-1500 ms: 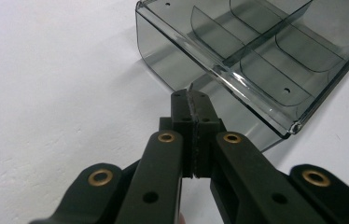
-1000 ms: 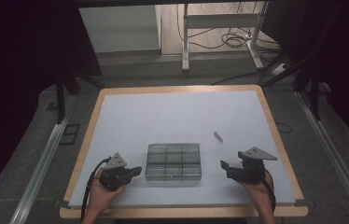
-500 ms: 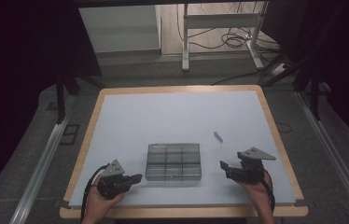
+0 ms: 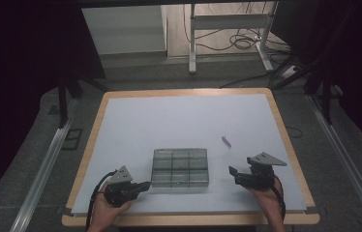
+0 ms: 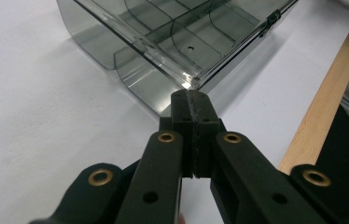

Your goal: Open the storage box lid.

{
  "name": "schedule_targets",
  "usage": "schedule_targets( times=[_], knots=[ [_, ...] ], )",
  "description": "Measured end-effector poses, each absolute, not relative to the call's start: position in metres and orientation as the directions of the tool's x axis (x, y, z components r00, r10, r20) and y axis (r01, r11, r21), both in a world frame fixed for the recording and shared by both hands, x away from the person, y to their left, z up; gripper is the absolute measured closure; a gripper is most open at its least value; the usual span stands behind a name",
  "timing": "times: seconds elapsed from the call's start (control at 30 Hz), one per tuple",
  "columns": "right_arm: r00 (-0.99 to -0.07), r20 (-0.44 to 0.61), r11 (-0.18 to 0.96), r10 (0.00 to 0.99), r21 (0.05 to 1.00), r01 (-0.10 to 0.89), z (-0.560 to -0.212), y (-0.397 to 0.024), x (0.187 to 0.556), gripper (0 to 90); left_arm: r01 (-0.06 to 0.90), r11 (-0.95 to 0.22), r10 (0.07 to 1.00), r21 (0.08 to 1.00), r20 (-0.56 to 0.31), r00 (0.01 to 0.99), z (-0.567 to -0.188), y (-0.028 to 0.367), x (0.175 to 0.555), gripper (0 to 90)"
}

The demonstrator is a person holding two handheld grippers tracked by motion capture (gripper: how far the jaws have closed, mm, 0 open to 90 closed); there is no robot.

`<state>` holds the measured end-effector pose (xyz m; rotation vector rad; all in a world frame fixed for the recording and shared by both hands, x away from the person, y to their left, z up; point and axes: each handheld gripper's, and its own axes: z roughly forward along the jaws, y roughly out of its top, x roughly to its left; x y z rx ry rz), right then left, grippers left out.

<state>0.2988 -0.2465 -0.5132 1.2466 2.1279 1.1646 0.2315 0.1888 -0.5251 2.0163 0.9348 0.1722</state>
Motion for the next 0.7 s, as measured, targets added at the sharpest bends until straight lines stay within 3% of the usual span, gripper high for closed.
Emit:
schedule_targets(
  times=[0.7],
  knots=[
    [-0.511,0.054,0.255,0.858,0.818,0.515,-0.5144,-0.2454,0.2992,17.9,0.531,-0.307,0.655,0.79,-0.229,0.72,-0.5216,0.1882,0.2328,90.0]
  ],
)
